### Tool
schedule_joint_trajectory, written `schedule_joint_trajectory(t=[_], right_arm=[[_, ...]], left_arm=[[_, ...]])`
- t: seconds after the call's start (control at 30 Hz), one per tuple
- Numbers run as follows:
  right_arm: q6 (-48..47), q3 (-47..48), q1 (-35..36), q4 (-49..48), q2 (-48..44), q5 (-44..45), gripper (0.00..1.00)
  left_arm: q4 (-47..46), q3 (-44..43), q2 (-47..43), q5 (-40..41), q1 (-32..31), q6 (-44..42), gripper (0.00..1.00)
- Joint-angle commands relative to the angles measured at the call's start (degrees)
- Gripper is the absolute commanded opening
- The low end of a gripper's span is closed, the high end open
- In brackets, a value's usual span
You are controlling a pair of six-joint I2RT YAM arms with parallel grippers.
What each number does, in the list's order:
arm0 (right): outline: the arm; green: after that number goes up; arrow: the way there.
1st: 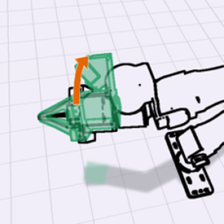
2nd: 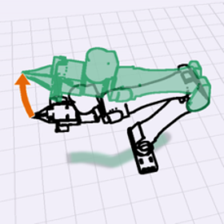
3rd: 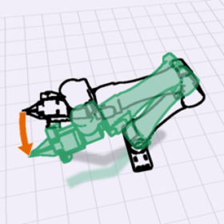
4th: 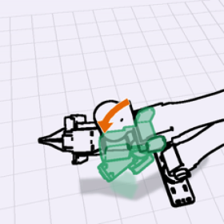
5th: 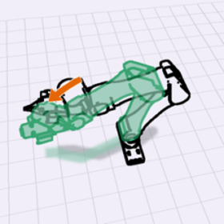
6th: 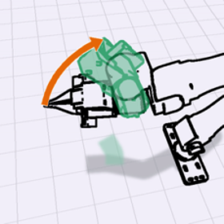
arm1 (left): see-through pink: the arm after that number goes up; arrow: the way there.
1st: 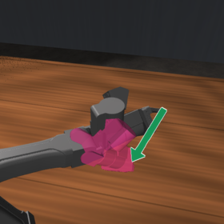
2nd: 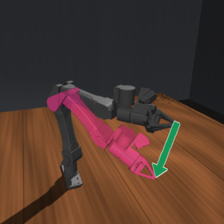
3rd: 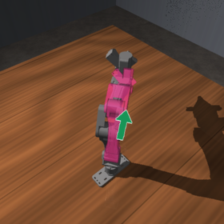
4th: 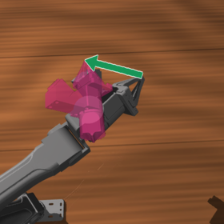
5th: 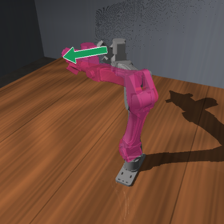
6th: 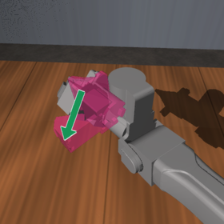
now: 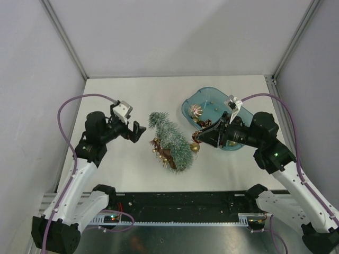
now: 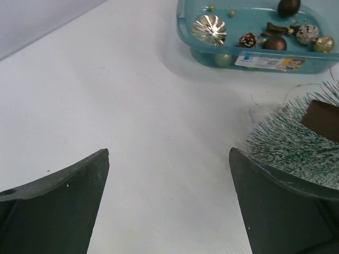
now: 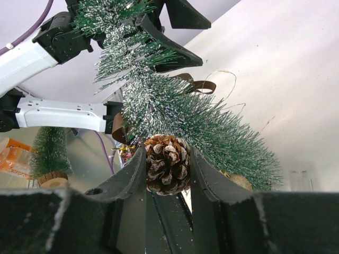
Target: Decorate the small christmas tree
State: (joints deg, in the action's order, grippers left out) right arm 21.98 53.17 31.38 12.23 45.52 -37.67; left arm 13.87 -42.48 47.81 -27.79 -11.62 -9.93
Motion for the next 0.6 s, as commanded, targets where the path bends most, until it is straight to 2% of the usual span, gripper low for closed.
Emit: schedule_joint_trajectory(t=[0.0, 0.43, 0.57], right_arm=[[0.4, 2.8, 0.3, -3.6, 0.4, -1.6, 0.26], [1.5, 3.3, 1.1, -6.6, 1.8, -2.5, 0.26], [2.4, 3.5, 1.2, -8.1, 2.1, -3.1, 0.26]], left_arm=[[0.1, -4.7, -1.0, 3.6, 1.1, -4.0, 1.0], [-1.7, -13.2, -0.8, 2.5, 1.5, -7.0, 1.0], [-2.0, -13.7, -0.8, -0.3, 1.5, -5.6, 1.0]])
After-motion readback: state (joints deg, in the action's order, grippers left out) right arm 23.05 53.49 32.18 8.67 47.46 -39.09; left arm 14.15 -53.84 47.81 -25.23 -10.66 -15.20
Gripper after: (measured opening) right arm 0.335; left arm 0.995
